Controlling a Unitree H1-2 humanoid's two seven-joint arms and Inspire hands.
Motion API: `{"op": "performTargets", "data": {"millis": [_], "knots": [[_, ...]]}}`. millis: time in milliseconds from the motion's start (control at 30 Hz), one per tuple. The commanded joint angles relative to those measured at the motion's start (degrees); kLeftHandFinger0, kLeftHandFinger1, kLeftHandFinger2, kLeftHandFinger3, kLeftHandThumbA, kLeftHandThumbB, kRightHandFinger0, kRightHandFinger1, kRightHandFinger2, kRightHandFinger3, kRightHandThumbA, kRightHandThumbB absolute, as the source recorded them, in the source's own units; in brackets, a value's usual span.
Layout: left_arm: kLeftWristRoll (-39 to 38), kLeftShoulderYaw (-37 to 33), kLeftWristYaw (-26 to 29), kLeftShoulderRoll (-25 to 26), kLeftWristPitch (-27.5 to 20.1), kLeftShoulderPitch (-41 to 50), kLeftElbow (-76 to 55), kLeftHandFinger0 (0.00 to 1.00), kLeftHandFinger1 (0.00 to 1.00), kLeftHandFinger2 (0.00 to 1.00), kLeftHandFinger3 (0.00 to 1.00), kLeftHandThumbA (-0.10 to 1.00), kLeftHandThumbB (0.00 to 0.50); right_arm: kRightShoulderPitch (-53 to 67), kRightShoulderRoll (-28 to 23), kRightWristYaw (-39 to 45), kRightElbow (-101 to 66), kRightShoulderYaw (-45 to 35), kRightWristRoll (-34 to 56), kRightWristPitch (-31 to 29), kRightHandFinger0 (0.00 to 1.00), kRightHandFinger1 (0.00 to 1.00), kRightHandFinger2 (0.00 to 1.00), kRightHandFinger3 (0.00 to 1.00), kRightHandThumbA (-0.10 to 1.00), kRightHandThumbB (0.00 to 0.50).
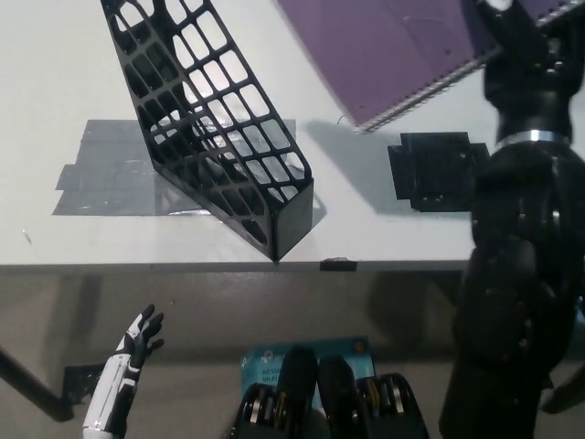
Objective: A person hands a notebook to the robot and the robot grabs it with its right hand and places it in the magazine stand kept in the centre of the desk infront of it.
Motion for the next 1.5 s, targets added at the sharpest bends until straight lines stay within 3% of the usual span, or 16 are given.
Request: {"op": "performTargets", "data": {"millis": [0, 467, 900, 1333, 1467], "knots": [[0.10, 0.08, -0.18, 0.75, -2.10, -0.59, -0.36, 0.95, 1.00, 1.00, 1.00, 1.00, 0.500, -5.58, 2.58, -1.11, 1.22, 2.79, -1.25, -4.30, 0.00, 0.00, 0.00, 0.00, 0.97, 0.000], [0.01, -0.13, -0.20, 0.70, -2.10, -1.02, -0.37, 0.94, 1.00, 1.00, 1.00, 1.00, 0.500, -8.08, 7.05, -1.75, 9.55, 5.59, -3.18, -9.51, 0.00, 0.00, 0.00, 0.00, 0.94, 0.013], [-0.27, -0.26, -0.59, 0.94, -2.10, -0.96, -0.71, 0.94, 1.00, 1.00, 1.00, 1.00, 0.500, -9.39, 7.10, -5.09, 13.01, 6.37, -2.59, -12.18, 0.00, 0.00, 0.00, 0.00, 0.92, 0.000], [-0.14, -0.15, -0.47, 0.99, -2.10, -1.81, -0.77, 0.94, 1.00, 1.00, 1.00, 1.00, 0.500, -10.30, 6.48, -4.04, 21.26, 8.33, -7.63, -17.70, 0.00, 0.00, 0.00, 0.00, 0.92, 0.002], [-0.49, 0.08, -0.78, 0.86, -2.10, -2.25, -0.60, 0.94, 1.00, 1.00, 1.00, 1.00, 0.500, -9.68, 7.07, -4.00, 24.22, 9.72, -7.60, -19.08, 0.00, 0.00, 0.00, 0.00, 0.95, 0.036]]}}
